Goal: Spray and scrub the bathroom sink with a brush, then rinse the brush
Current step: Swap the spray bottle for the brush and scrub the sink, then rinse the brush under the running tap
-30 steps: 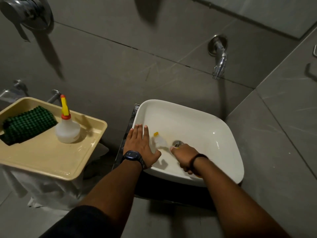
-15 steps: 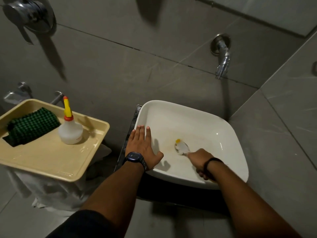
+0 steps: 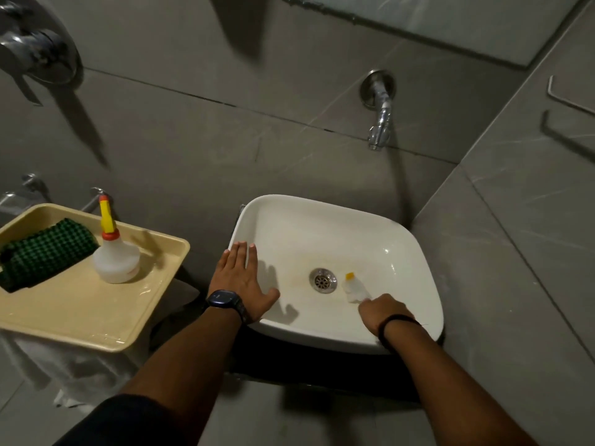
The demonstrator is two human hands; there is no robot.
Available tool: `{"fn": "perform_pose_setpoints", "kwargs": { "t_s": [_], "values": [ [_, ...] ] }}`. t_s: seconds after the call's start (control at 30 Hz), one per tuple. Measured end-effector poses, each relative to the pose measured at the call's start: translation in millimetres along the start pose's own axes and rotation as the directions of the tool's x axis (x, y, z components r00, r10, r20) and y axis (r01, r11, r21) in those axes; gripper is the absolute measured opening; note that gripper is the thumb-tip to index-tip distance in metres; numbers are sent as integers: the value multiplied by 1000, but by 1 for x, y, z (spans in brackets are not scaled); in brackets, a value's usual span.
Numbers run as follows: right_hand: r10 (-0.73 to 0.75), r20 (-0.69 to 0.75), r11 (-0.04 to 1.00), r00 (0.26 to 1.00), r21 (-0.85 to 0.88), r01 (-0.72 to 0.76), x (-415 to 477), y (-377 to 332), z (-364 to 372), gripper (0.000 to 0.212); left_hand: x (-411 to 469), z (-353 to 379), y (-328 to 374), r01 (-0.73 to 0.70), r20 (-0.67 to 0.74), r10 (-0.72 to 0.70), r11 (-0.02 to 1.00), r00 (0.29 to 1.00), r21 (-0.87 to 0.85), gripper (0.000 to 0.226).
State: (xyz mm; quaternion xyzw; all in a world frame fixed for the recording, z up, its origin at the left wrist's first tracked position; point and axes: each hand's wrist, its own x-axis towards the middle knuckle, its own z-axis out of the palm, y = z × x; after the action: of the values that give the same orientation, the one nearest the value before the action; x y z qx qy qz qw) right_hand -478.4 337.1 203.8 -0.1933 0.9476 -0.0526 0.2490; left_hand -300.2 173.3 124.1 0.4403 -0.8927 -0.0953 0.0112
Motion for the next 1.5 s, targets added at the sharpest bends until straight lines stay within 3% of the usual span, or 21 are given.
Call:
{"fn": "perform_pose_setpoints", "kwargs": {
  "t_s": [0.13, 0.23, 0.33, 0.4, 0.5, 0.6, 0.67, 0.8, 1.0, 1.13, 1.3, 1.33, 1.4, 1.5],
  "values": [
    [-69, 264, 988, 962, 154, 29, -18, -4, -12, 32, 1, -2, 2, 25, 17, -26, 999, 1000, 42, 101],
    [-97, 332, 954, 938, 301, -8, -20, 1, -20, 30, 0, -5, 3, 51, 89, -59, 995, 994, 91, 97],
    [-204, 101, 896, 974, 419, 145, -9, 6, -27, 38, 10, -23, 12, 110, 114, -103, 992, 988, -56, 91],
    [-229, -143, 868, 963, 419, 268, -2, 5, -34, 39, 30, -50, 31, 111, 5, -114, 954, 993, -278, 80],
    [-175, -359, 763, 917, 539, 357, 7, 3, -44, 44, 79, -101, 78, -4, -130, -107, 756, 986, -654, 60],
    [-152, -318, 646, 936, 685, 337, 13, 0, -50, 48, 123, -151, 123, -98, -120, -23, 436, 992, -895, 46],
    [-123, -231, 550, 965, 793, 260, 15, 0, -54, 49, 144, -177, 144, -122, -110, 55, 340, 992, -933, 35],
    [-108, -154, 414, 982, 891, 185, 16, -1, -61, 42, 171, -190, 154, -68, -26, 172, 246, 985, -967, 38],
    [-67, -111, 354, 992, 926, 128, 25, -2, -63, 42, 186, -175, 148, 28, 60, 249, 128, 967, -991, 46],
    [-67, -84, 317, 994, 943, 101, 27, -11, -58, 41, 186, -177, 148, 21, 55, 303, 113, 951, -993, 44],
    [-123, -46, 318, 991, 945, 83, 24, -18, -49, 49, 190, -175, 153, 150, 116, 393, -55, 912, -987, 42],
    [-137, -34, 319, 990, 945, 77, 22, -16, -48, 50, 192, -175, 152, 152, 120, 397, -48, 910, -987, 42],
    [-159, -21, 333, 987, 940, 74, 21, -12, -47, 48, 192, -181, 148, 83, 99, 369, 59, 924, -995, 39],
    [-167, -21, 379, 986, 922, 84, 15, -8, -44, 46, 187, -195, 146, -57, -8, 245, 193, 969, -980, 31]
  ]
}}
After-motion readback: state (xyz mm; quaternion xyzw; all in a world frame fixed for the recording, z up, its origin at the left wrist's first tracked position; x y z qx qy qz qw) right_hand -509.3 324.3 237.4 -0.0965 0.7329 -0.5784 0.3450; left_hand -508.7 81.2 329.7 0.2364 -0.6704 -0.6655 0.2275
